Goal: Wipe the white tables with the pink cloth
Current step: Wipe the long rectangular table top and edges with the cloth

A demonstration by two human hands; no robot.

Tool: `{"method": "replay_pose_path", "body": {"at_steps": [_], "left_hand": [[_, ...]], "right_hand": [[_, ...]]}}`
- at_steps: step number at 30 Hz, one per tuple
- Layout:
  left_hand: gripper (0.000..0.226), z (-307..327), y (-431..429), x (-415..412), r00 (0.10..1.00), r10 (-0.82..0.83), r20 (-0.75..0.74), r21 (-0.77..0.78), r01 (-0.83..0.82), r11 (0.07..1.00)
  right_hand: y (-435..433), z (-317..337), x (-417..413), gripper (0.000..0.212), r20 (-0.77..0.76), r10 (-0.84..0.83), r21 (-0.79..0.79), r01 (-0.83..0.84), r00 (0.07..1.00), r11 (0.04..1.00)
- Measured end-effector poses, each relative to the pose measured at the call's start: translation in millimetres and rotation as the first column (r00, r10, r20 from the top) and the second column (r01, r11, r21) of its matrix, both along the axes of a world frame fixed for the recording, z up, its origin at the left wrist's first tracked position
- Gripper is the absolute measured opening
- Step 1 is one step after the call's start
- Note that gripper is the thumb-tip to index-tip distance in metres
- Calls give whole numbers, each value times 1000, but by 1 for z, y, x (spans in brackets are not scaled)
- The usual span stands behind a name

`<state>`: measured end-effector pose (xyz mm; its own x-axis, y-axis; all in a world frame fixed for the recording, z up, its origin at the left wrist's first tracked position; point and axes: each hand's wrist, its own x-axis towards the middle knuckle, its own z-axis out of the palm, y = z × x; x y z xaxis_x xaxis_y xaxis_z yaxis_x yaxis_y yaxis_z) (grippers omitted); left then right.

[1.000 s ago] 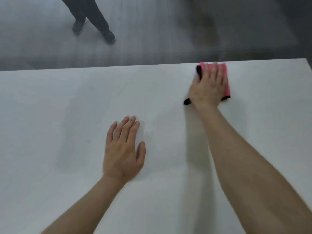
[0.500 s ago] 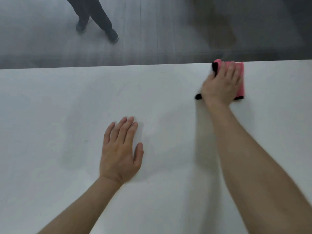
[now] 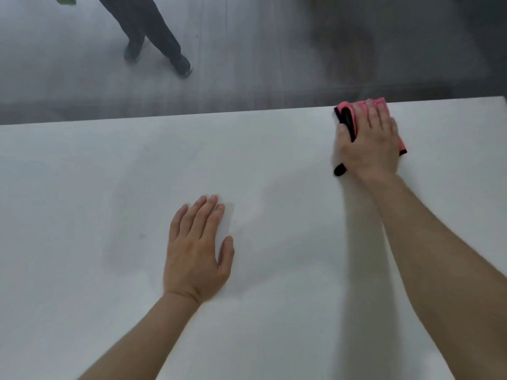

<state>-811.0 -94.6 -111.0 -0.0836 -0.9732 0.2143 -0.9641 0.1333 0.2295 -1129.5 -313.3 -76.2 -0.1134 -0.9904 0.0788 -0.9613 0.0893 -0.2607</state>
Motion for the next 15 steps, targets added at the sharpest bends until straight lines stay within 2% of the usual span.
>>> {"method": "replay_pose_path", "body": {"at_steps": [2,3,4,6,8,10,12,15], "left_hand": [[62,1,-1,-1,1000,9,2,1,-9,1000],[62,2,-1,-1,1000,12,3,2,-12,1000],[62,3,0,-2,1000,12,3,1,-12,1000],[61,4,-1,-2,1000,10,6,-4,-10,1000],[61,6,-1,-1,1000,14,5,-7,-14,1000],[61,7,-2,-2,1000,18,2,-6,-18,1000],[60,9,-3,-3,1000,22,-1,-2,-22,1000],[60,12,-2,-4,999,31,-11,5,-31,1000]], "right_hand": [[5,0,16,65,-2,-148,36,148,989,988],[11,2,38,63,1,-155,37,155,988,987],[19,4,66,60,3,-95,34,95,995,995],[45,5,117,56,-8,218,20,-218,976,976],[78,2,136,56,-13,520,30,-519,854,854],[98,-1,109,58,-28,616,6,-616,787,787],[104,-3,60,58,-14,572,-10,-572,820,820],[114,-3,-14,59,-22,368,33,-367,930,930]]}}
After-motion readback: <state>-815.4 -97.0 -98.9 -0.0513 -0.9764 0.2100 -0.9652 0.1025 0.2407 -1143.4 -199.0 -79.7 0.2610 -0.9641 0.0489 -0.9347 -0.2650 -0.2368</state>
